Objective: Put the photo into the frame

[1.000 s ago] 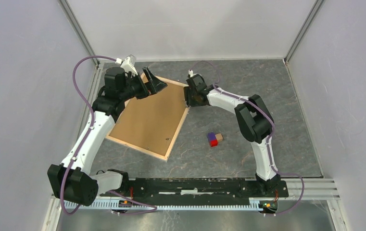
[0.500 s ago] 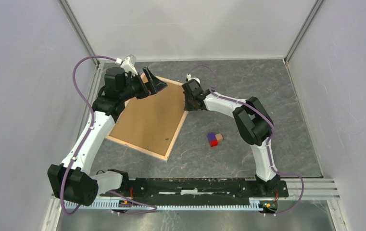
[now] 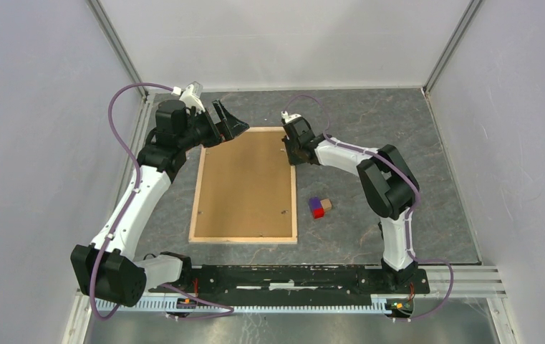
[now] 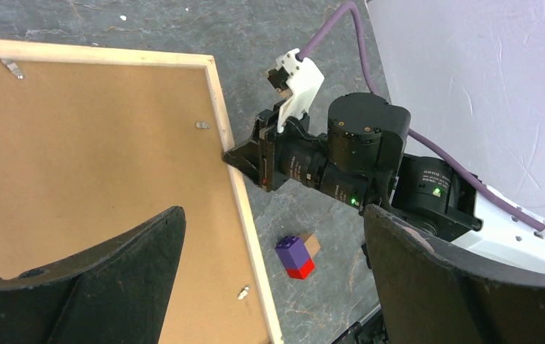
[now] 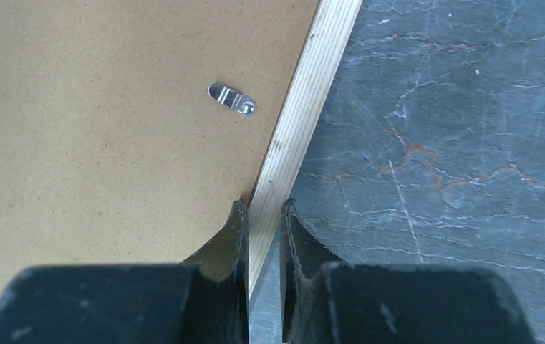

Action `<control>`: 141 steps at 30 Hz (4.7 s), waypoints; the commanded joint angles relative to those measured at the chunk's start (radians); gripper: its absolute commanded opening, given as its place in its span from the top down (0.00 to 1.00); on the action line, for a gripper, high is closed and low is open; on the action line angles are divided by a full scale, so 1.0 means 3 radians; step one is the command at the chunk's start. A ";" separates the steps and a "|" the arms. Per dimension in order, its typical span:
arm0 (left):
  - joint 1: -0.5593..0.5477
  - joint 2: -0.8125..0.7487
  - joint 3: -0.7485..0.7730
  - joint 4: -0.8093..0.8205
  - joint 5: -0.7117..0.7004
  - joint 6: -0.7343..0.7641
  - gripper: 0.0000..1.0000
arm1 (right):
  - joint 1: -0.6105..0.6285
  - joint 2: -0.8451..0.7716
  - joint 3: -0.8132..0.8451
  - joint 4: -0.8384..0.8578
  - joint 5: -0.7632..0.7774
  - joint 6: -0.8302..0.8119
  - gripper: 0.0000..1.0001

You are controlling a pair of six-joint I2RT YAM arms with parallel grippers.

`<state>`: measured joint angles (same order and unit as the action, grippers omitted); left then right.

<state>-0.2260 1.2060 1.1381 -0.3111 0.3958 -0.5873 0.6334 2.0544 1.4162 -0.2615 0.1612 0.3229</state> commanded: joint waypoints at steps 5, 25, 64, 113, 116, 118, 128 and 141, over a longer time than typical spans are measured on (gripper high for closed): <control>-0.0015 0.0024 0.0000 0.0108 0.0020 -0.0083 0.00 | -0.0021 0.0124 0.0184 -0.0402 -0.0225 -0.0347 0.75; -0.0014 0.0014 0.0008 0.0109 0.0066 -0.0093 0.00 | -0.0139 0.0637 0.0923 -0.0400 0.0039 -0.0315 0.44; -0.0014 -0.0028 -0.0040 0.0200 0.0138 -0.0166 0.00 | -0.0063 0.0796 0.0942 -0.0722 0.0122 0.1246 0.72; -0.0014 -0.0068 -0.0097 0.0299 0.0215 -0.0249 0.00 | 0.0051 0.1071 0.1197 -0.1176 0.0333 0.0878 0.46; -0.0015 -0.0070 -0.0097 0.0296 0.0222 -0.0252 0.00 | 0.0053 0.1080 0.1180 -0.1141 0.0265 0.0891 0.44; -0.0013 -0.0067 -0.0102 0.0308 0.0229 -0.0259 0.00 | 0.0054 0.1065 0.1160 -0.1114 0.0246 0.0907 0.43; -0.0014 -0.0068 -0.0102 0.0311 0.0245 -0.0263 0.00 | 0.0052 0.0871 0.0907 -0.1060 0.0246 0.0972 0.52; -0.0014 -0.0073 -0.0117 0.0332 0.0256 -0.0277 0.00 | -0.0023 0.0797 0.0614 -0.0780 0.0029 0.1300 0.60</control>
<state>-0.2264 1.2125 1.1057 -0.2546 0.4492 -0.6323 0.6098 2.2475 1.7145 -0.4072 0.3058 0.6460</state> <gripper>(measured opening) 0.995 0.435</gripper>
